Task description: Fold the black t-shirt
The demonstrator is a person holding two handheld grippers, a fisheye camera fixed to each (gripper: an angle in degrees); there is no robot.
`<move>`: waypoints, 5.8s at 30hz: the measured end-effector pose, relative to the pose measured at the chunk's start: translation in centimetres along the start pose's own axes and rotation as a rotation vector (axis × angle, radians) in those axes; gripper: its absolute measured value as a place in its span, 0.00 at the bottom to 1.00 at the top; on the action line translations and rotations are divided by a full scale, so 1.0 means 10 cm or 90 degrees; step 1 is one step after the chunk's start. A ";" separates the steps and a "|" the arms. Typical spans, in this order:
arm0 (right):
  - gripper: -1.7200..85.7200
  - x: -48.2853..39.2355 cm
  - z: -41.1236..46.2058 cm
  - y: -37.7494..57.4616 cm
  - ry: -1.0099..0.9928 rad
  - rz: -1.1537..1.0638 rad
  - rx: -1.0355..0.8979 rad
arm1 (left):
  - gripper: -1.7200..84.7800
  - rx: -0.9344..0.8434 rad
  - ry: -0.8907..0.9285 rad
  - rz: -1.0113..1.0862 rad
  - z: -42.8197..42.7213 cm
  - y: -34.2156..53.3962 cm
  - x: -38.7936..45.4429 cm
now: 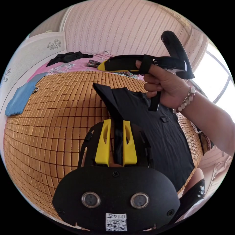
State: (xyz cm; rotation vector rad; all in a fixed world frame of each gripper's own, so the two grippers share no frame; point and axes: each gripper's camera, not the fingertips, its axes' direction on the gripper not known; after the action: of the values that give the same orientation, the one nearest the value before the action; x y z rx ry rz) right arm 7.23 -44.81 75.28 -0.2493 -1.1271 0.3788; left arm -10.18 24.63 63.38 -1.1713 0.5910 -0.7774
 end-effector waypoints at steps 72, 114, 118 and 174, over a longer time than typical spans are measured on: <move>0.07 -0.53 -2.23 3.96 0.342 0.431 -0.277 | 0.11 -0.227 -0.058 0.008 -1.15 2.00 0.73; 0.09 -0.98 -0.97 2.69 0.289 0.050 -0.163 | 0.08 -0.049 0.025 -0.077 -1.39 0.85 -0.58; 0.09 -0.92 -0.20 1.93 0.203 -0.035 -0.168 | 0.09 -0.037 0.031 -0.083 -1.00 0.41 -0.70; 0.09 1.11 -2.48 3.34 0.380 0.466 0.066 | 0.06 -0.085 0.162 0.253 1.58 0.11 1.46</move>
State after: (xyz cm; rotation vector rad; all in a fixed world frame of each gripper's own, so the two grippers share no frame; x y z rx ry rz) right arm 28.36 -9.97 61.54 -0.6396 -0.3933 0.9356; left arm 11.01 22.42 66.74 -1.0355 1.0654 -0.5531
